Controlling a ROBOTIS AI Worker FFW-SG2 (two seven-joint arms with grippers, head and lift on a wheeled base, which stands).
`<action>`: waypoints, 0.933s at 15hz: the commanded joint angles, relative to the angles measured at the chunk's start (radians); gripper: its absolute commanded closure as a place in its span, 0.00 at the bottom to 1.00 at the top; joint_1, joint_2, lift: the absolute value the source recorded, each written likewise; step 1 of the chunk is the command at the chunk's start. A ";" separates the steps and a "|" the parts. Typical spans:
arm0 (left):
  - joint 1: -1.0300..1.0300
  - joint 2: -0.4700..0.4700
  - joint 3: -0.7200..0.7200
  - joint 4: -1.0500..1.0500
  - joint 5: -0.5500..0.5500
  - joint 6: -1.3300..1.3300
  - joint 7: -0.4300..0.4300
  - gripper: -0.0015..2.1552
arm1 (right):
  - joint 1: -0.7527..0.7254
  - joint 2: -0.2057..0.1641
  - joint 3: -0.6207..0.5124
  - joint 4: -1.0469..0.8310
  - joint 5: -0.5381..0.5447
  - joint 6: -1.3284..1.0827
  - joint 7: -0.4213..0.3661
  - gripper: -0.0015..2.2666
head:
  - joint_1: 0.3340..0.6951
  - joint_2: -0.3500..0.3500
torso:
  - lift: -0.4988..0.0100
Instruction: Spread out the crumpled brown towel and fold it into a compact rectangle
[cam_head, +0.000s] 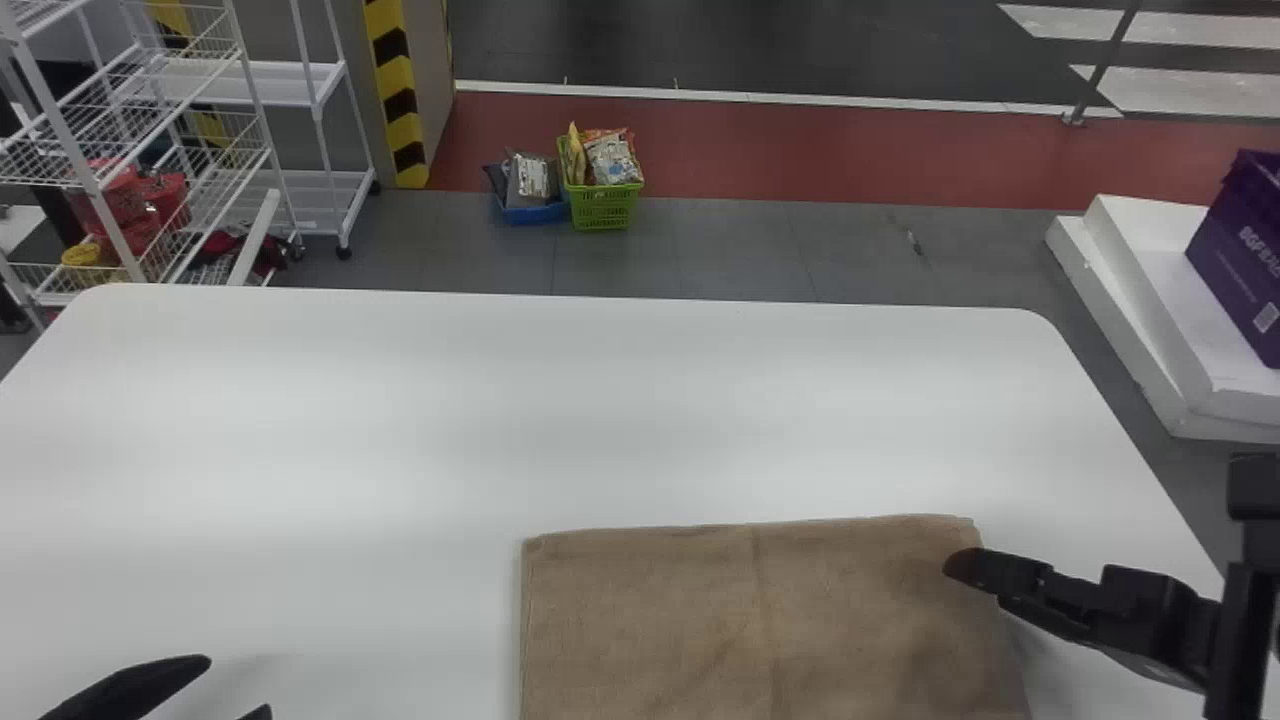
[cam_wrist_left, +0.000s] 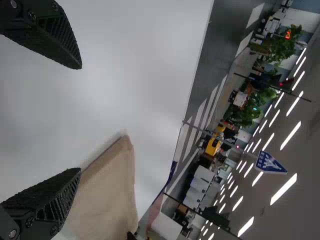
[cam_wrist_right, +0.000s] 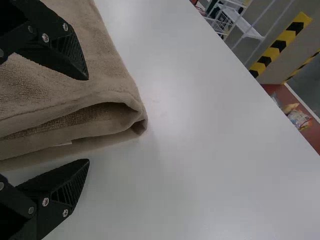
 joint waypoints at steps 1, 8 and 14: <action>0.000 -0.003 0.002 0.001 0.001 0.000 0.000 0.04 | -0.004 0.000 0.021 0.007 0.020 0.002 0.012 0.21 | 1.00 0.41 | 0.73; 0.001 -0.003 0.004 0.003 0.001 0.000 -0.003 0.04 | -0.003 0.000 0.035 0.030 0.040 0.002 0.026 0.22 | 1.00 0.43 | 0.73; 0.001 -0.003 0.004 0.004 0.001 0.000 -0.005 0.04 | 0.010 0.017 -0.010 0.033 -0.019 0.002 0.064 0.51 | 1.00 0.45 | 0.73</action>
